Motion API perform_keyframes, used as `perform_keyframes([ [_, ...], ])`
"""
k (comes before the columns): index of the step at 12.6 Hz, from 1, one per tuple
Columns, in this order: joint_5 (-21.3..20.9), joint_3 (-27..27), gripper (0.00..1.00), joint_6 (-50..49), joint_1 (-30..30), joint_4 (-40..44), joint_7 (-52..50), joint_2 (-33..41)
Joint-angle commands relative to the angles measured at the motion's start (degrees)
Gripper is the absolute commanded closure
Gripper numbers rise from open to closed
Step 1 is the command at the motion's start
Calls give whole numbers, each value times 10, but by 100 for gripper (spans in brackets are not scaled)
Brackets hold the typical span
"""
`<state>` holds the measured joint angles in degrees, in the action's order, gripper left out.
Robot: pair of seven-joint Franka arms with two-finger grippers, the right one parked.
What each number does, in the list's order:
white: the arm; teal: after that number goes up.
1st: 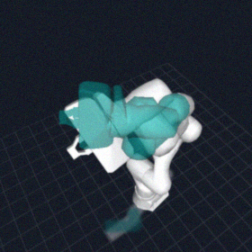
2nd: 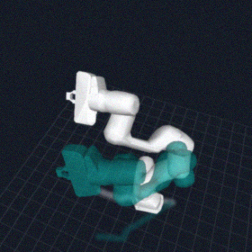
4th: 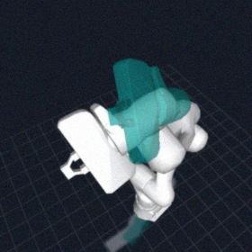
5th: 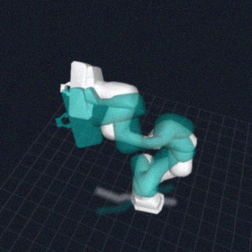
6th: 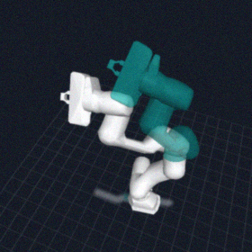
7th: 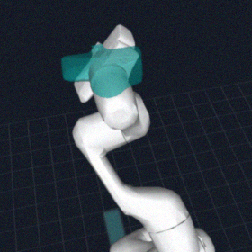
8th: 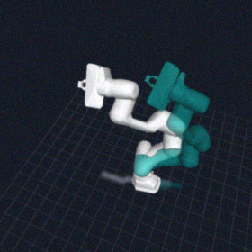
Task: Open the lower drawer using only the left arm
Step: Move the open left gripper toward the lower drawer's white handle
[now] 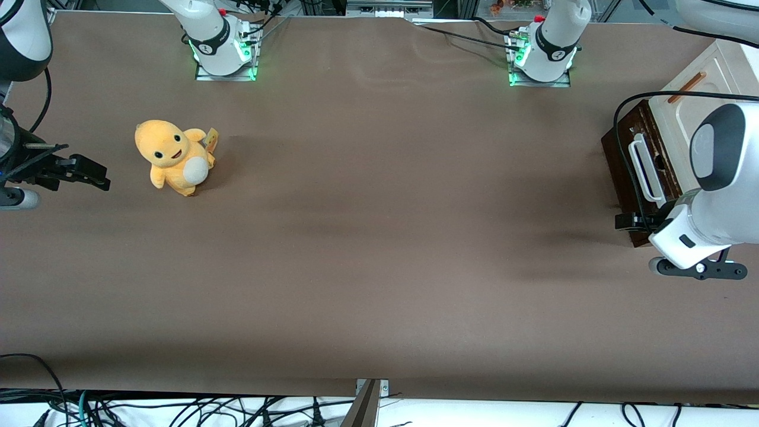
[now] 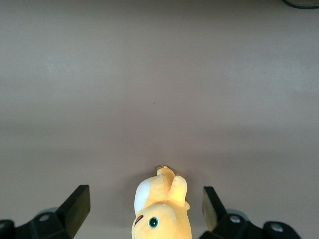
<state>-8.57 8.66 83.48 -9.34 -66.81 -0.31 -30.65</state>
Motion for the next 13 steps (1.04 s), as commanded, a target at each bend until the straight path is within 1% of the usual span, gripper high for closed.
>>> perform_keyframes([
  [1, -56, -1, 0, -7, -30, -36, -68, 9],
  [2, -57, -5, 0, -8, -34, -45, -92, 9],
  [3, -71, -14, 0, -9, -33, -54, -114, 9],
  [6, -179, -75, 0, -13, -31, -97, -185, 9],
  [7, -198, -84, 0, -13, -31, -110, -215, 9],
  [9, -206, -89, 0, -14, -31, -124, -232, 8],
  [10, -231, -90, 0, -17, -33, -136, -232, 8],
  [12, -302, -117, 0, -27, -33, -169, -235, 8],
  [13, -316, -118, 0, -34, -33, -176, -238, 7],
])
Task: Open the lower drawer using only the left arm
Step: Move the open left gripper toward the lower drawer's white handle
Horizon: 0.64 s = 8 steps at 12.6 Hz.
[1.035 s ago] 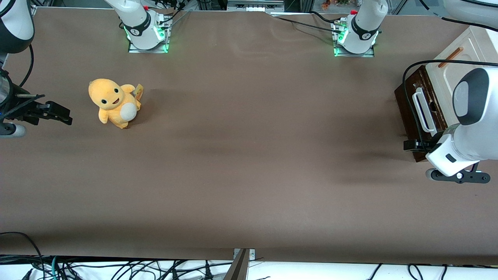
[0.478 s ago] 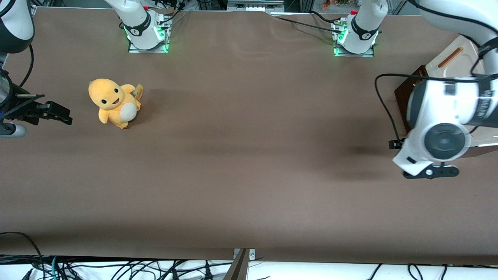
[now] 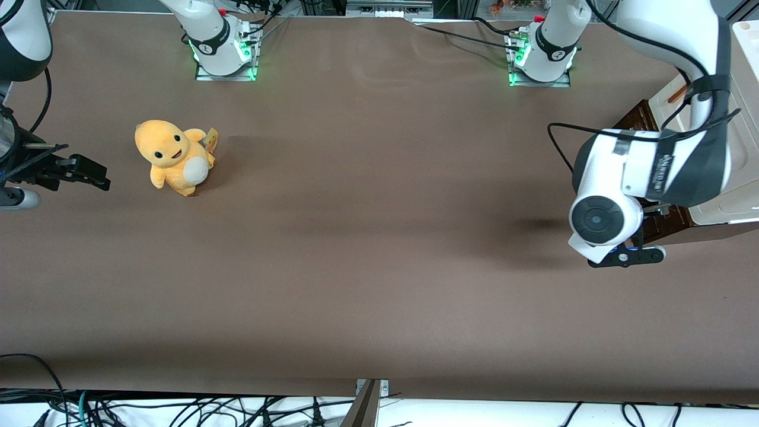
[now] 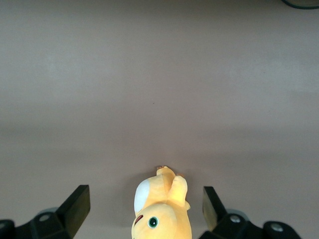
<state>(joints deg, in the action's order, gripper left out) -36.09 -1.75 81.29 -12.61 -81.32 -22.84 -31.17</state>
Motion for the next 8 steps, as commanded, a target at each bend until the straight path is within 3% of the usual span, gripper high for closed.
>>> perform_keyframes([
  [1, -49, -14, 0, -13, -1, -40, -19, 11],
  [3, -77, -15, 0, -13, -4, -72, -63, 11],
  [8, -82, -17, 0, -14, -5, -132, -168, 7],
])
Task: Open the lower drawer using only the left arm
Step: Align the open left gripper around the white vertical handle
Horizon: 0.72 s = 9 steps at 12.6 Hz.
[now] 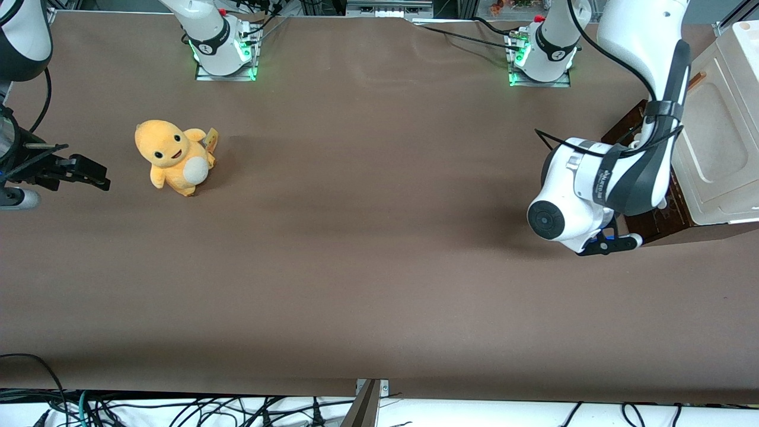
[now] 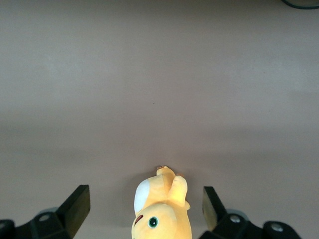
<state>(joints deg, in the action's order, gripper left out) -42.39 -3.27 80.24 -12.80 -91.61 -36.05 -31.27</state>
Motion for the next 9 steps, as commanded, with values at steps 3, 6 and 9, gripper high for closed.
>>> perform_keyframes([
  [3, -44, -2, 0, -4, -5, -65, -74, 5],
  [6, -61, -7, 0, -5, -6, -93, -107, 5],
  [9, -84, -10, 0, -17, -7, -116, -146, -3],
])
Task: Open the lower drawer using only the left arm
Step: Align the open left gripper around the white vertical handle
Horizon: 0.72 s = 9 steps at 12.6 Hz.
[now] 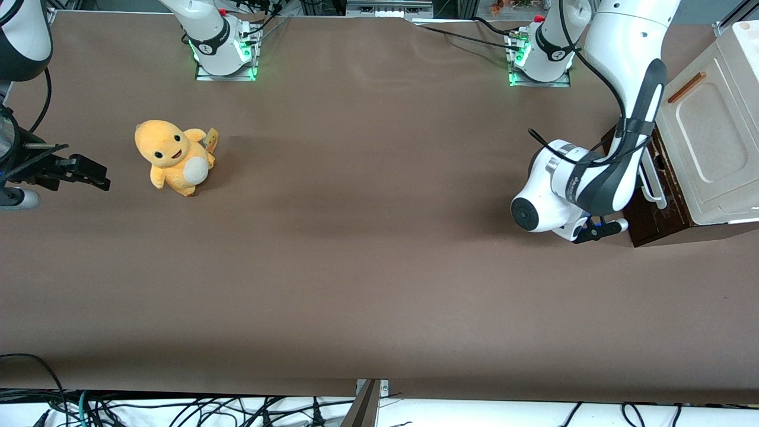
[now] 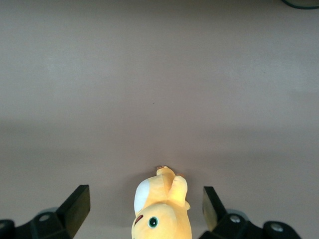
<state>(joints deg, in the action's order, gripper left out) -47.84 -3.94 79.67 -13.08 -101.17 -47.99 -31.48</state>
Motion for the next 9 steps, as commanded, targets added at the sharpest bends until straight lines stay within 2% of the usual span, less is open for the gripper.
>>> perform_keyframes([
  [1, -39, -4, 0, -12, -5, -30, -33, -2],
  [4, -63, -4, 0, -12, -5, -47, -77, -16],
  [9, -76, -4, 0, -21, -5, -62, -93, -26],
])
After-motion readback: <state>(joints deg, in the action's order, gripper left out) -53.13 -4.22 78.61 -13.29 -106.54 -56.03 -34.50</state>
